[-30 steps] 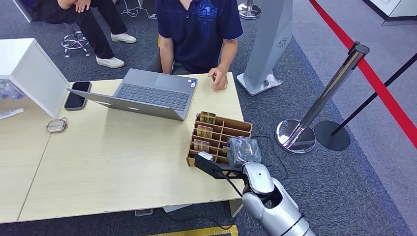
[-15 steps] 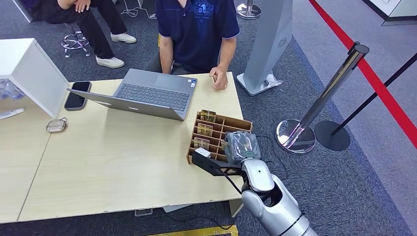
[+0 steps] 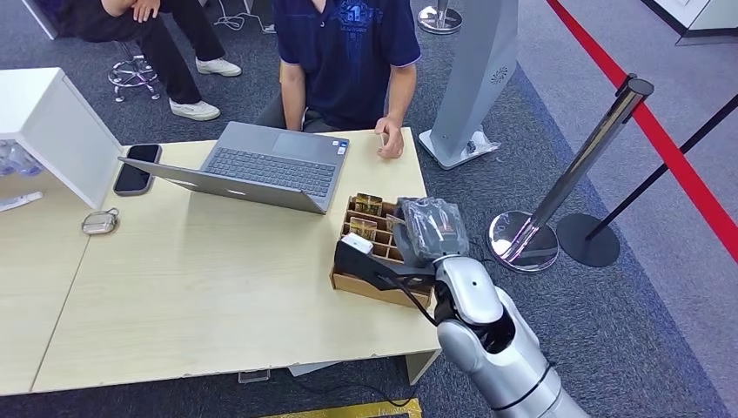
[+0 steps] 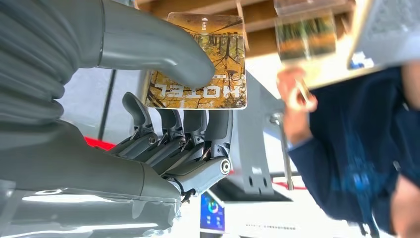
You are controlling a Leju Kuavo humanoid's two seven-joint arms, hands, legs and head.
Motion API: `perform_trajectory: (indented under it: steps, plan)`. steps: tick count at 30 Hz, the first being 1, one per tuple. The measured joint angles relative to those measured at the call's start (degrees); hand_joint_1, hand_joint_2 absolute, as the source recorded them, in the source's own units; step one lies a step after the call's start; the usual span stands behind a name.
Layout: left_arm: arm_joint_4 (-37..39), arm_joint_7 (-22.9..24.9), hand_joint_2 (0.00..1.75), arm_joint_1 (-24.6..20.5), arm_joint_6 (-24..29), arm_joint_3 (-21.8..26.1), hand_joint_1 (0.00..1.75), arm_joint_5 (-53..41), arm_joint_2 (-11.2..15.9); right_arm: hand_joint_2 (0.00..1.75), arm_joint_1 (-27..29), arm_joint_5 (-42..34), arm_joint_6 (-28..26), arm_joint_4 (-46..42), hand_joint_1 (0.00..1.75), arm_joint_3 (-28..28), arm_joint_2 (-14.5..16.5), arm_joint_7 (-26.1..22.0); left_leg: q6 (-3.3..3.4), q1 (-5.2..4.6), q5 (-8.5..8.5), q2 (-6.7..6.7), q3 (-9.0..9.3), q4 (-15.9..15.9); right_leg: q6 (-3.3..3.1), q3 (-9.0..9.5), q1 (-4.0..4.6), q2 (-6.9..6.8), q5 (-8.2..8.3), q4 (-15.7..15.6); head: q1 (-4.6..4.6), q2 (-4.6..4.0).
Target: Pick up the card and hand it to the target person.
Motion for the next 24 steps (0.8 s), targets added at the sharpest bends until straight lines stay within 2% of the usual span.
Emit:
perform_trajectory:
  steps: [4, 12, 19, 24]
  plan:
    - [0.00, -0.05, 0.00, -0.03, -0.24, 0.00, 0.00, -0.33, 0.00, 1.75, -1.65, -1.33, -1.69, -2.43, 1.37, -0.05, -0.26, -0.58, 0.00, 0.00, 0.00, 0.01, 0.01, 0.00, 0.00, 0.00, 0.00, 0.00, 0.00, 0.00, 0.00, 0.00]
    - [0.00, 1.51, 0.00, -1.33, -0.28, -0.03, 0.00, -2.39, -0.22, 1.75, -7.76, -2.57, -8.81, -2.03, 1.46, -0.40, -0.03, -2.42, 0.00, 0.00, 0.01, 0.00, 0.00, 0.00, 0.00, 0.02, 0.00, 0.00, 0.01, 0.00, 0.00, 0.00]
    - [0.00, 3.50, 0.00, -3.21, -0.49, -0.22, 0.00, -4.46, -0.84, 1.75, -14.76, 2.54, -13.56, 6.27, 1.34, -1.77, 0.73, -2.09, 0.00, 0.00, 0.01, -0.01, -0.01, 0.01, 0.00, 0.02, 0.00, -0.01, 0.01, 0.01, -0.01, 0.00]
    - [0.00, 4.33, 0.00, -4.06, -0.61, -0.52, 0.00, -5.42, -1.28, 1.75, -18.59, 5.21, -15.71, 14.33, 1.33, -2.95, 1.47, -1.84, 0.00, 0.00, 0.01, -0.02, -0.03, 0.02, 0.00, 0.01, 0.00, -0.02, 0.01, 0.01, -0.01, 0.00]
